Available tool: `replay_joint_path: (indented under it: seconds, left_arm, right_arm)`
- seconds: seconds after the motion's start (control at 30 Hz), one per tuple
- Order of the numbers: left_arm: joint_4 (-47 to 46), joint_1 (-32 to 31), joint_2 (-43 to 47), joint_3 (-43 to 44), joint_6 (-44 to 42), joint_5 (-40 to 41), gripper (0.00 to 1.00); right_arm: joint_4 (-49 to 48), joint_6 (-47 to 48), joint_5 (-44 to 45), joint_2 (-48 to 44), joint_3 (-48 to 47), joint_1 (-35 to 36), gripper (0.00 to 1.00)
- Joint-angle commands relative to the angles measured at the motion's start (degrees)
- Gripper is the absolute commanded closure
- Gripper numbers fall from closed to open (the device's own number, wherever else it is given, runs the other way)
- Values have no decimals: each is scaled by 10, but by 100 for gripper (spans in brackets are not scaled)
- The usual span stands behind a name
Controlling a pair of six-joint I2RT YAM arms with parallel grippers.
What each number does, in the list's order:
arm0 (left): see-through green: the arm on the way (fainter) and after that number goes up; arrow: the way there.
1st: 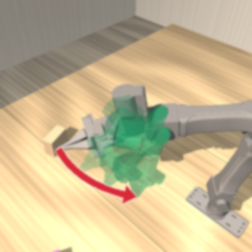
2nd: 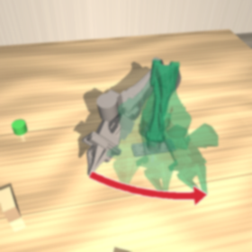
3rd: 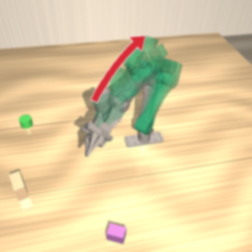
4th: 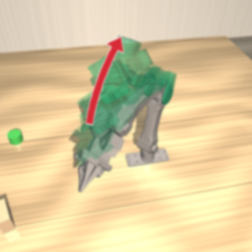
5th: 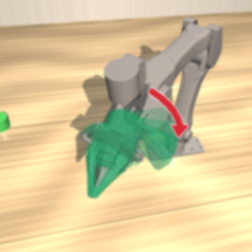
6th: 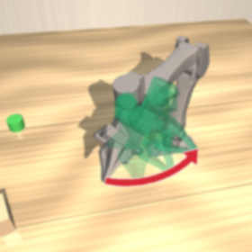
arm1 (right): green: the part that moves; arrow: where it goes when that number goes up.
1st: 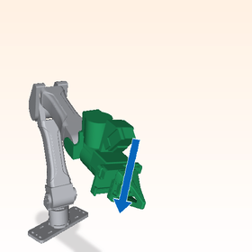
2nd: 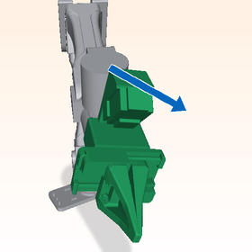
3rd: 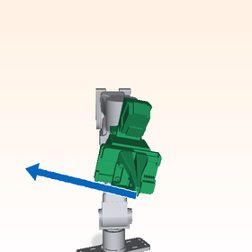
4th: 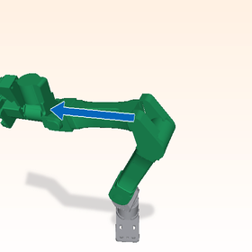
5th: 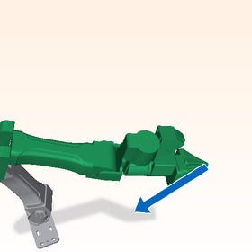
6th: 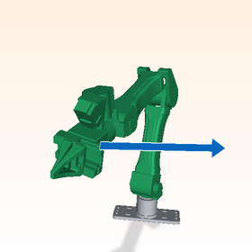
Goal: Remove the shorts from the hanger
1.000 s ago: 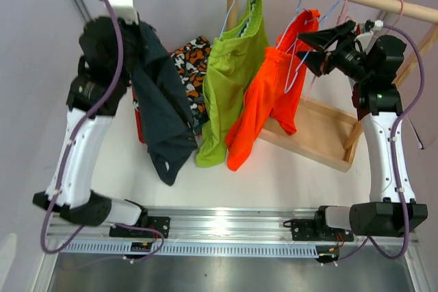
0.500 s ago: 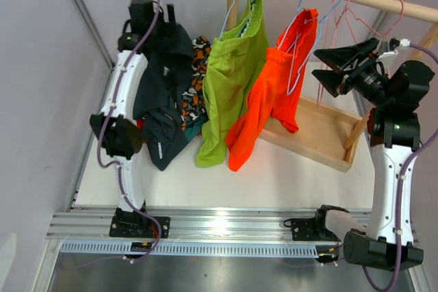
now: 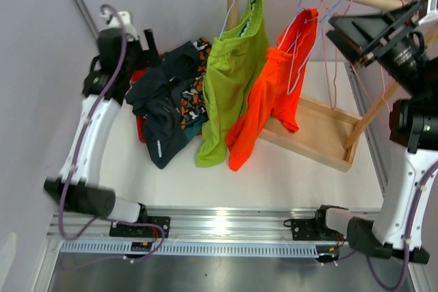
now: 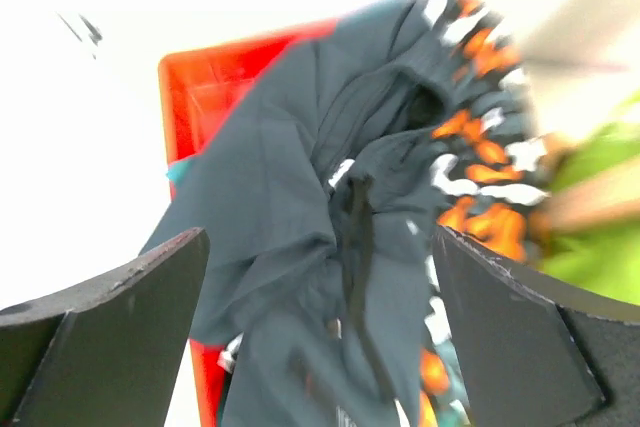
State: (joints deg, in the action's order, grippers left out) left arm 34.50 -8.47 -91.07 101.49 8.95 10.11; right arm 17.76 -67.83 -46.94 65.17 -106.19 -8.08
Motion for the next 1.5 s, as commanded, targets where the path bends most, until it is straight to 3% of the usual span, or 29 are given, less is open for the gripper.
replay_joint_path:
  seconds: [0.0, 0.17, 0.43, 0.6, 1.03, 1.47]
  left_arm:
    - [-61, -1, 164, -116, 16, -2, 1]
    - [-85, -1, 334, -268, 25, -35, 1]
    - [-134, -1, 461, -418, 29, -69, 1]
    - [-146, -1, 464, -441, 33, -76, 1]
    - [-163, -1, 456, -471, 35, -90, 1]
    - [-163, -1, 454, -473, 35, -97, 1]
  right_arm:
    - [-9, 1, 16, 76, -98, 28, 7]
    - [-16, 7, 48, 187, -171, 107, 10]
    - [39, 95, 127, 246, -146, 155, 14]
    - [67, 161, 194, 226, -91, 162, 16]
    - [134, 260, 333, 189, -54, 189, 17]
    - [99, 265, 346, 153, -54, 200, 17]
